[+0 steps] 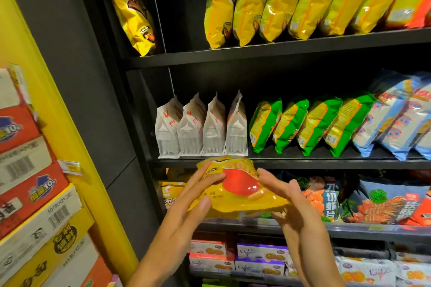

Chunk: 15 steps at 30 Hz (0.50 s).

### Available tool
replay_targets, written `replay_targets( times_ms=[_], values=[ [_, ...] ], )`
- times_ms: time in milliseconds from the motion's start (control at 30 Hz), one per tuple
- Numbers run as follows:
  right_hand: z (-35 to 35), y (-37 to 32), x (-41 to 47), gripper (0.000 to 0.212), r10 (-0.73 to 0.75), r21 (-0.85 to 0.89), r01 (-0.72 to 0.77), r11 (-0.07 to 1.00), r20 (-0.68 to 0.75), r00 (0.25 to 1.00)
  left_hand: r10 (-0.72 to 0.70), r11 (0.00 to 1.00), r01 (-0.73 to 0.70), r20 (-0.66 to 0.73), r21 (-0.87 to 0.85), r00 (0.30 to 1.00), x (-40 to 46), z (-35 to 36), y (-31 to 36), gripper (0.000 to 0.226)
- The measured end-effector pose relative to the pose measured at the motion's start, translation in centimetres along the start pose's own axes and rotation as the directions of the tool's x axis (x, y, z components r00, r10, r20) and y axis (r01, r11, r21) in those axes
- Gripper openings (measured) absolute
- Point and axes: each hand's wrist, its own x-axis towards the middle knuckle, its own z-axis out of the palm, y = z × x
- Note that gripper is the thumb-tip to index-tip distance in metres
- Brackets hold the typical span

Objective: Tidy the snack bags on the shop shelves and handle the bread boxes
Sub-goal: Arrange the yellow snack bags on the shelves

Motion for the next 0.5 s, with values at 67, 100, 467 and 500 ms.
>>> replay_targets(
  times_ms=[67,100,467,500],
  values=[
    [0.1,-1.1,2.2,0.072,0.063,-0.009,-0.063,0.998,0.006,0.998,0.081,0.996,-0.082,0.028,0.027,0.996,0.8,-0.8,0.7,0.058],
    [0.3,-1.7,3.3,0.075,0.085,-0.071,-0.082,0.994,0.039,0.996,0.113,0.993,-0.114,0.041,0.035,0.993,1.2,-1.1,1.1,0.060],
    [4.1,-6.4,10.2,0.061,-0.278,-0.199,0.316,0.928,0.199,0.940,0.231,0.968,-0.234,-0.049,-0.089,0.972,7.2,-5.4,5.3,0.089],
    [4.7,-6.8,10.7,0.062,-0.321,-0.197,0.361,0.912,0.207,0.924,0.200,0.971,-0.208,-0.073,-0.121,0.977,8.4,-6.2,5.4,0.095]
  ],
)
